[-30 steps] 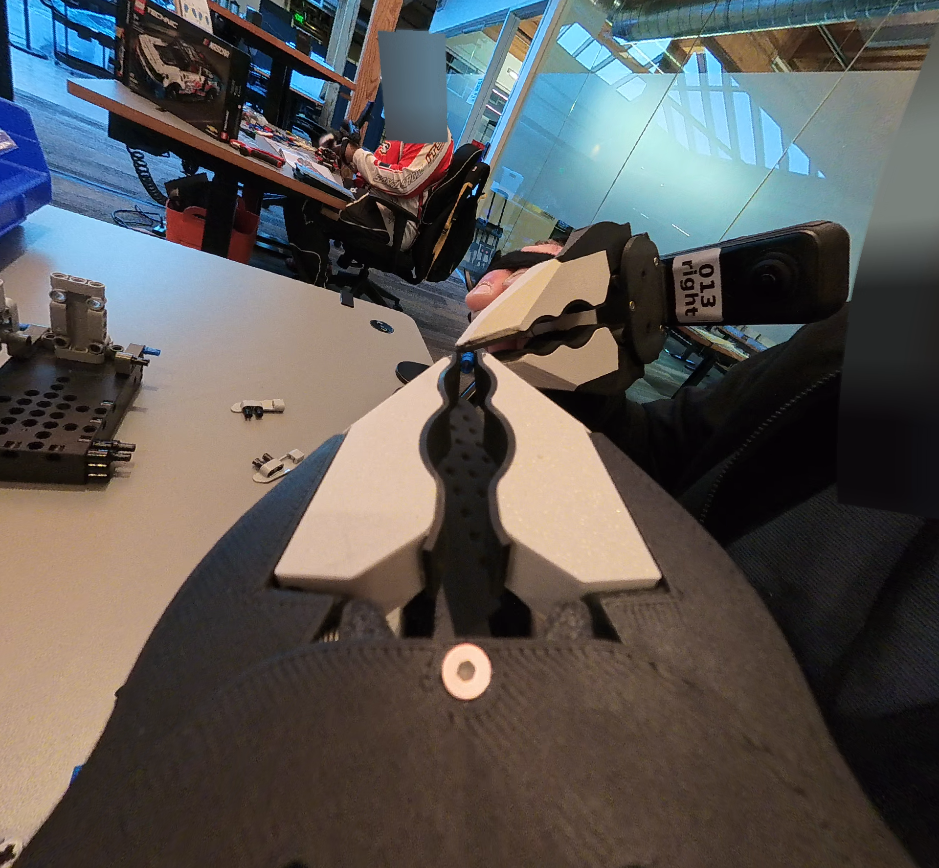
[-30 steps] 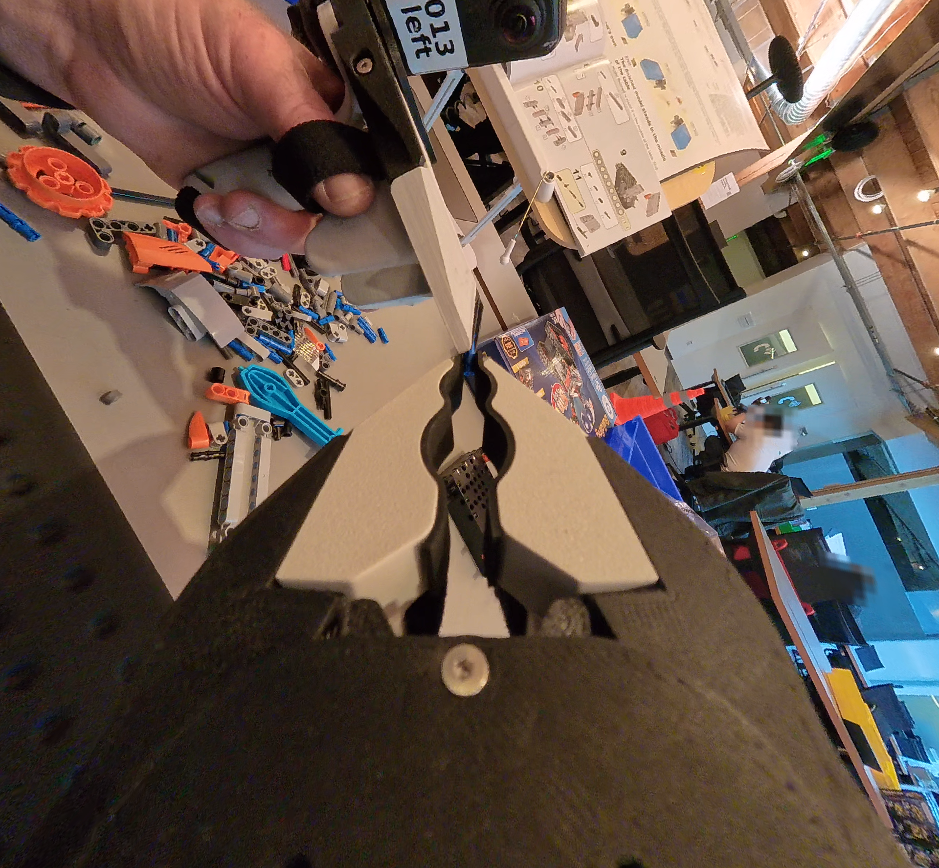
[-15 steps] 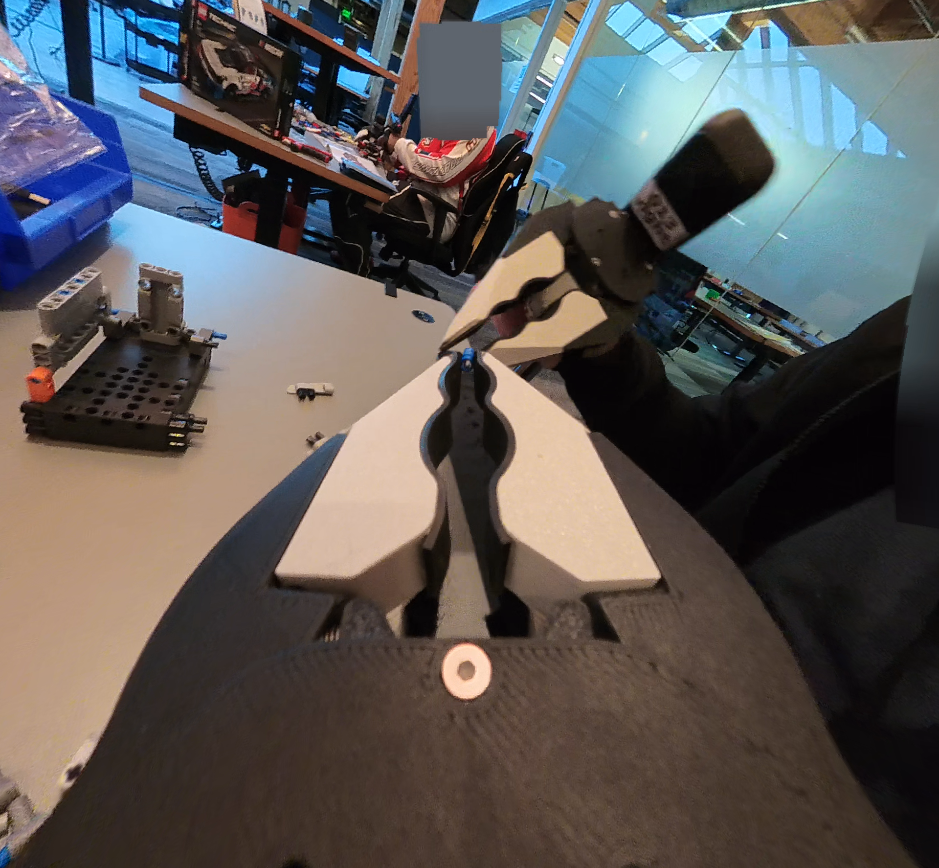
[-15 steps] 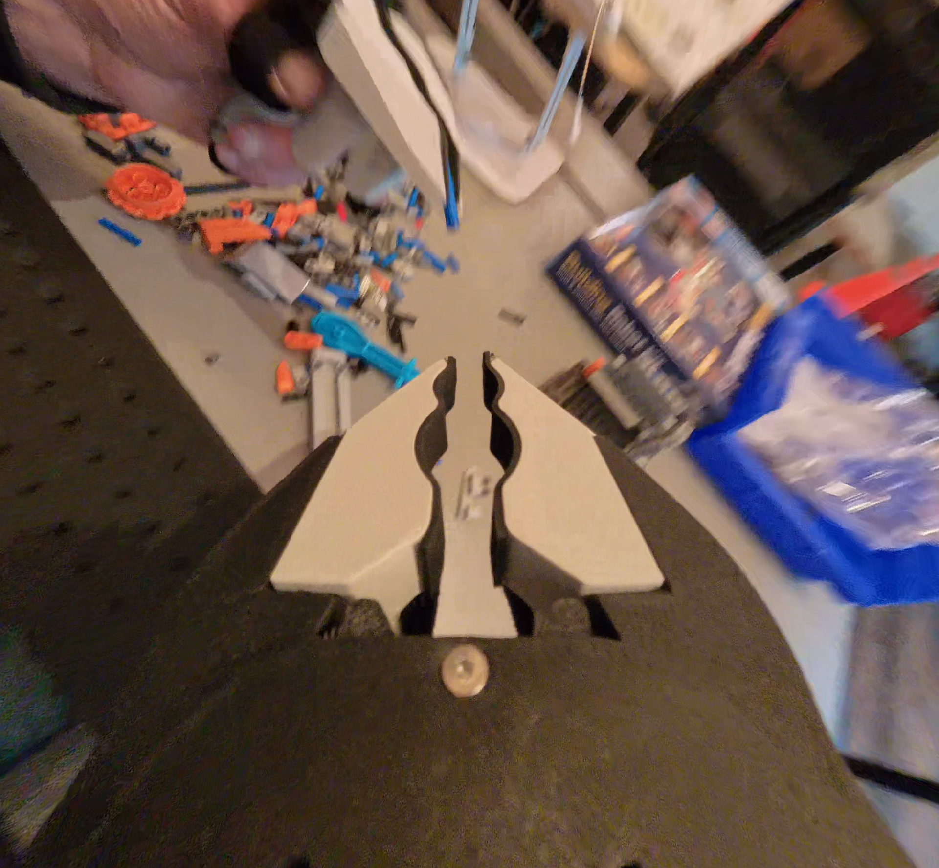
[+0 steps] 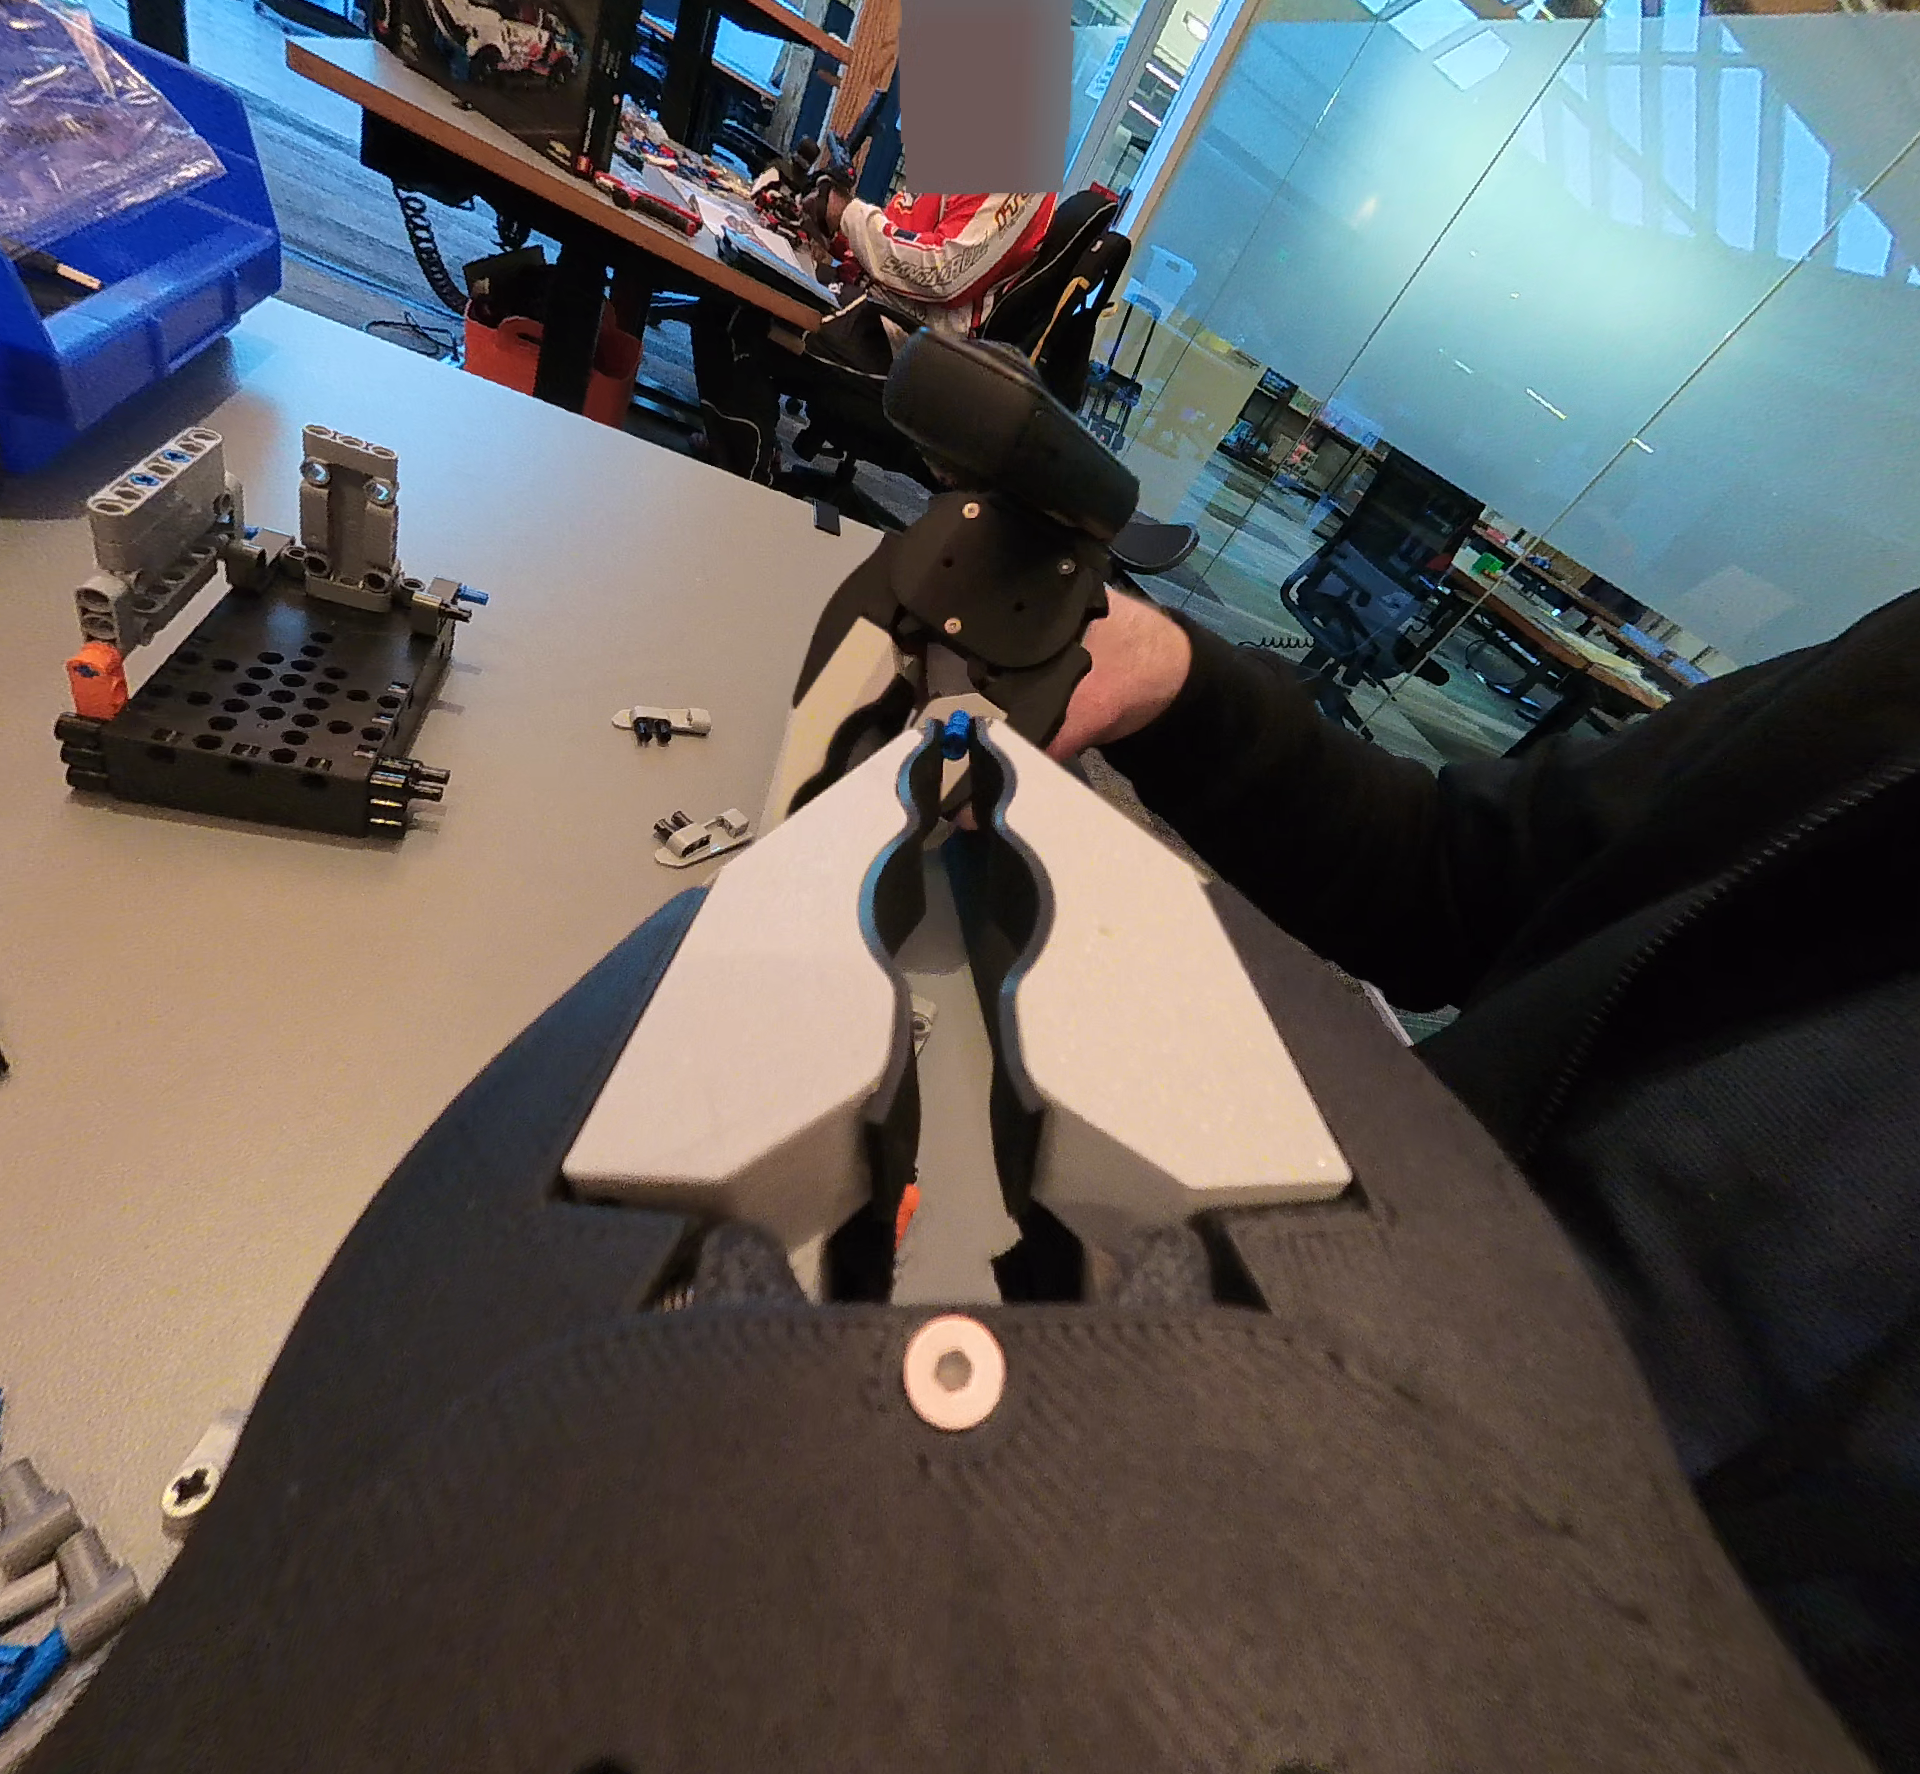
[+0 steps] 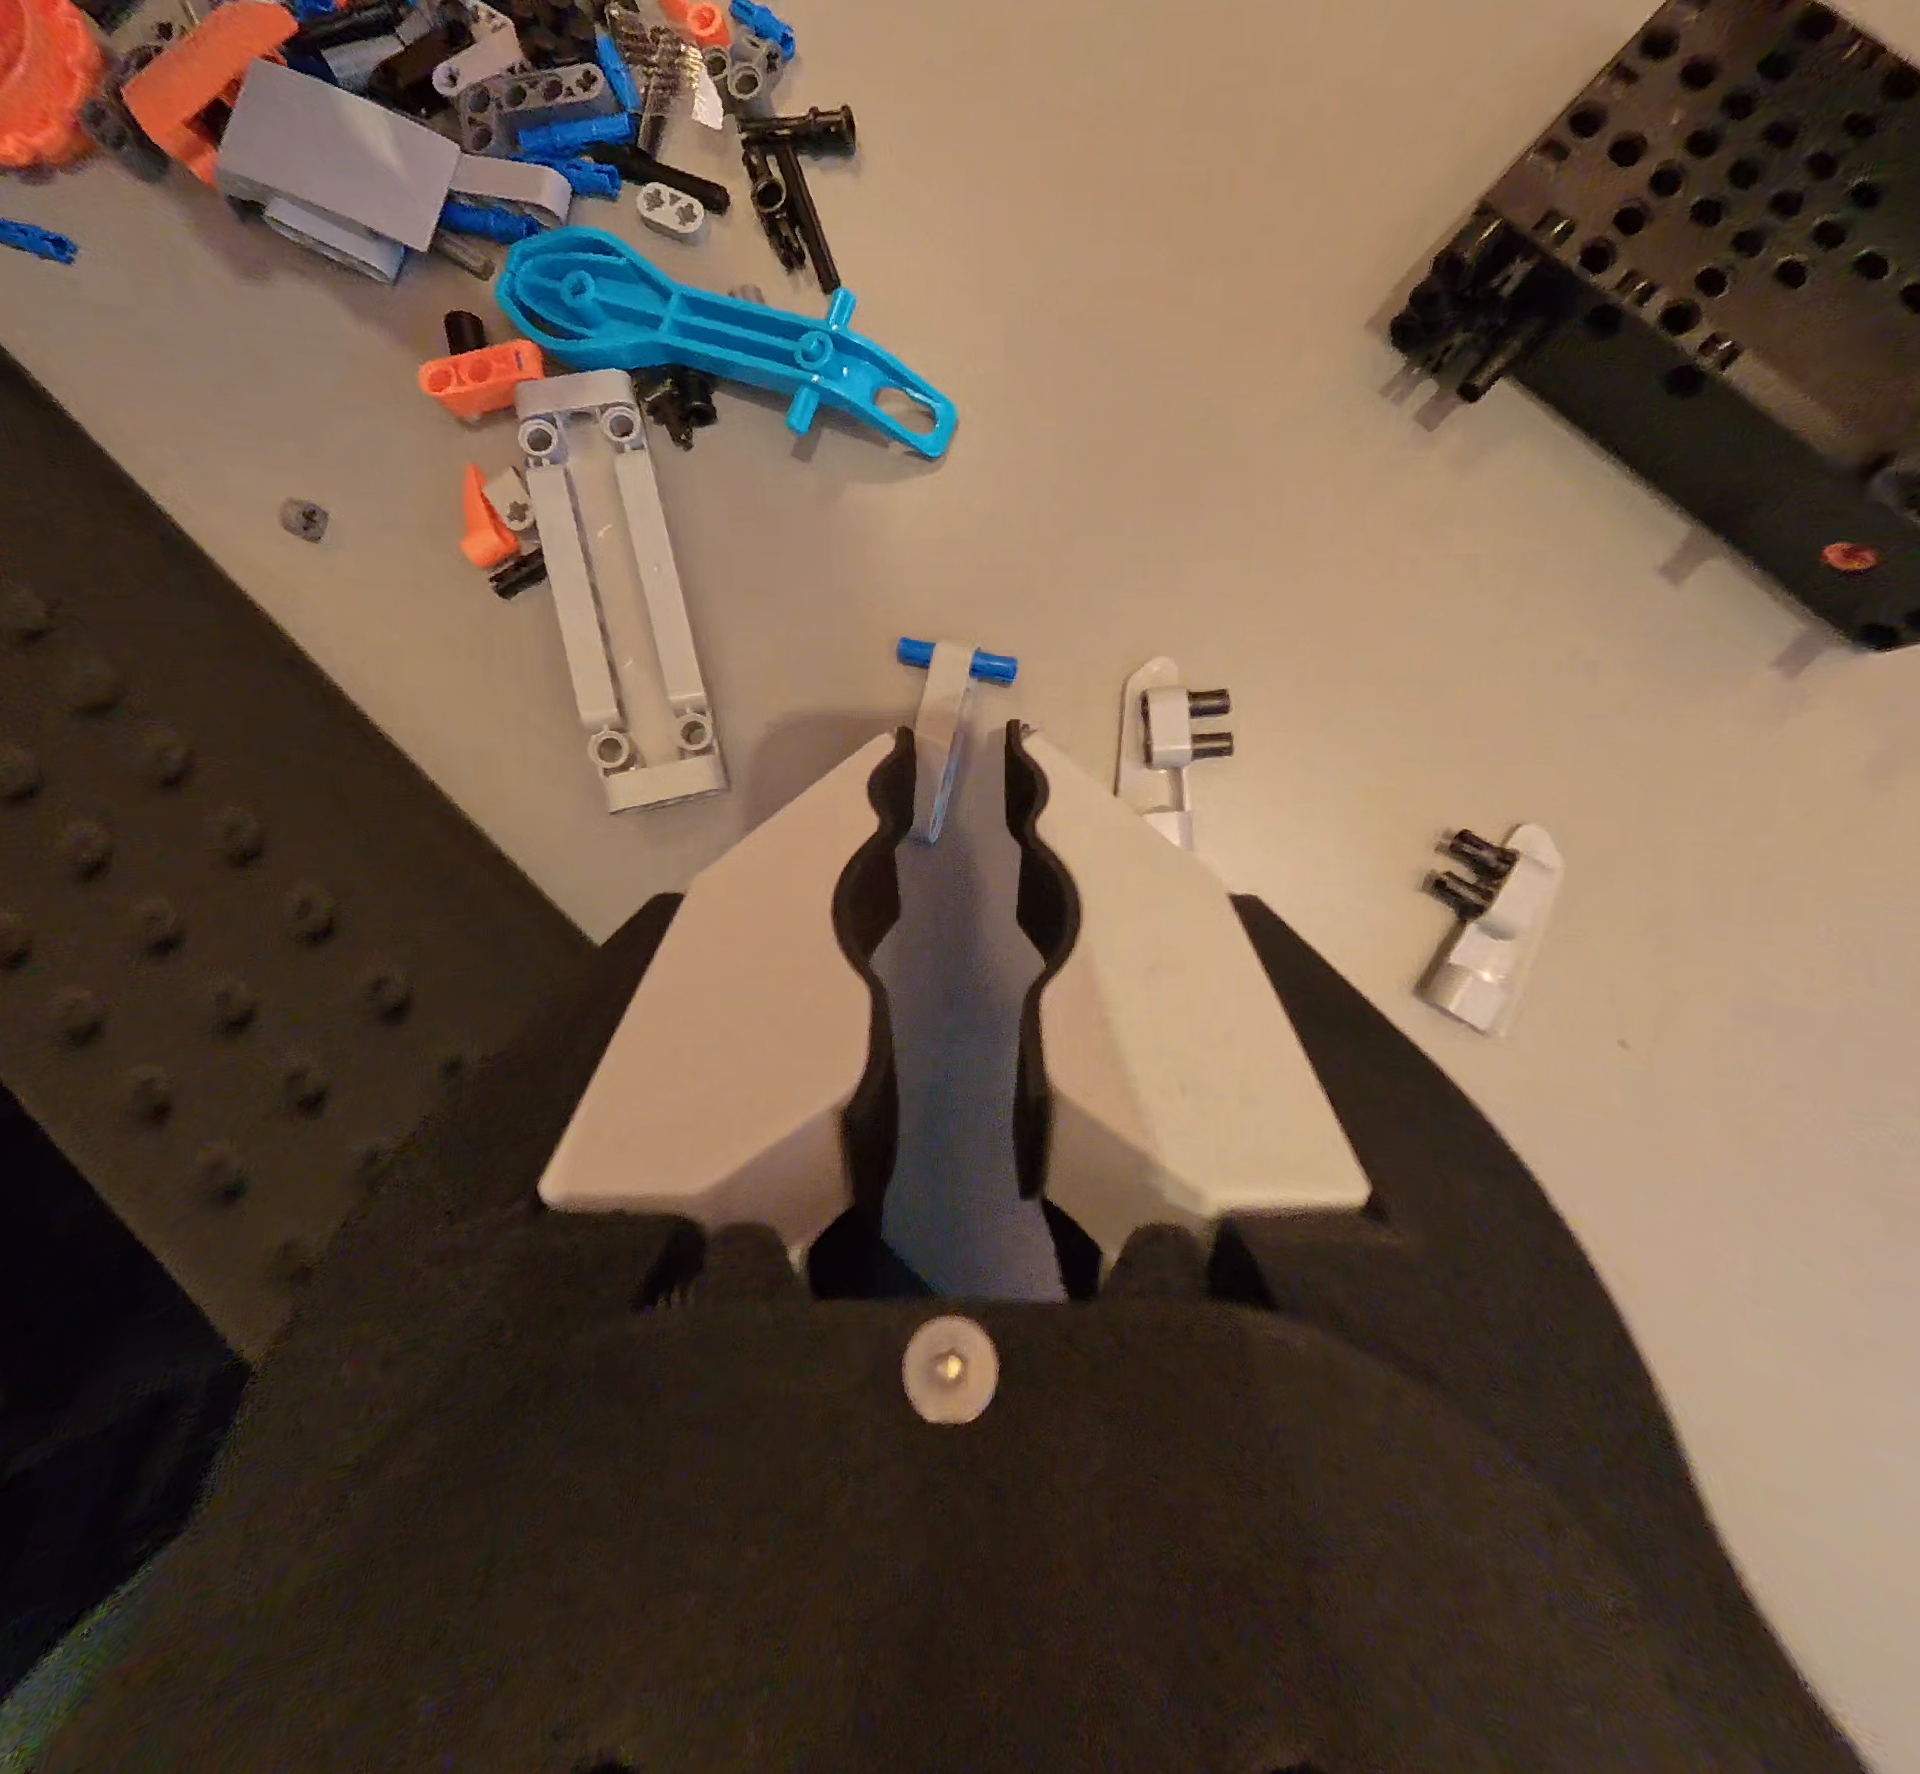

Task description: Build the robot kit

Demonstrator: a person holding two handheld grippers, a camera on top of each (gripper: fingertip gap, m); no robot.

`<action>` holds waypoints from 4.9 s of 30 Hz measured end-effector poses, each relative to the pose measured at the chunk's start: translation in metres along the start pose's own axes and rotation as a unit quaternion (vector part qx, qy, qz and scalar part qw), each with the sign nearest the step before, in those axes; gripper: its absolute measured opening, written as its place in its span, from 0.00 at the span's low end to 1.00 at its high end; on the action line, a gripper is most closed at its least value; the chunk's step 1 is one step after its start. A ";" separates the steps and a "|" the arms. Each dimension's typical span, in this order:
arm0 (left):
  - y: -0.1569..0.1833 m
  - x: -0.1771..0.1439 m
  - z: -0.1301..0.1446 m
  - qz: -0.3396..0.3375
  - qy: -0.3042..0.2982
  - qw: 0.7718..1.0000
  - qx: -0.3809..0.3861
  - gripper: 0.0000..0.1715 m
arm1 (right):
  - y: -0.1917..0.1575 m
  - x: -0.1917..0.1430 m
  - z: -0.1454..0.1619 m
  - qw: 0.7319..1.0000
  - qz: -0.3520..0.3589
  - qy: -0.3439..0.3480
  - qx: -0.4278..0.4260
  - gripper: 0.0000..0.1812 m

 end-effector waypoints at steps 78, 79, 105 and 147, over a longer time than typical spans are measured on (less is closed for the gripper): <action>0.025 -0.039 -0.035 -0.024 0.129 0.987 0.091 0.01 | -0.020 -0.051 -0.109 0.774 -0.342 0.500 0.185 0.02; 0.025 -0.039 -0.035 -0.024 0.128 0.987 0.090 0.01 | -0.020 -0.050 -0.109 0.773 -0.343 0.500 0.188 0.02; 0.028 -0.031 -0.034 -0.030 0.123 0.987 0.103 0.01 | -0.018 -0.044 -0.105 0.763 -0.346 0.505 0.208 0.02; 0.047 -0.022 -0.035 -0.046 0.110 0.979 0.165 0.01 | -0.031 -0.066 -0.101 0.795 -0.242 0.547 0.100 0.02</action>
Point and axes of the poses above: each gripper's, where its closed fingertips meet, x out along the fingers, z out of its underside, y = z × x across the jaws, the point moved 9 cm from there along -x, back along the fingers, and after that the axes turned 15 degrees about z, right-handed, at the moved point
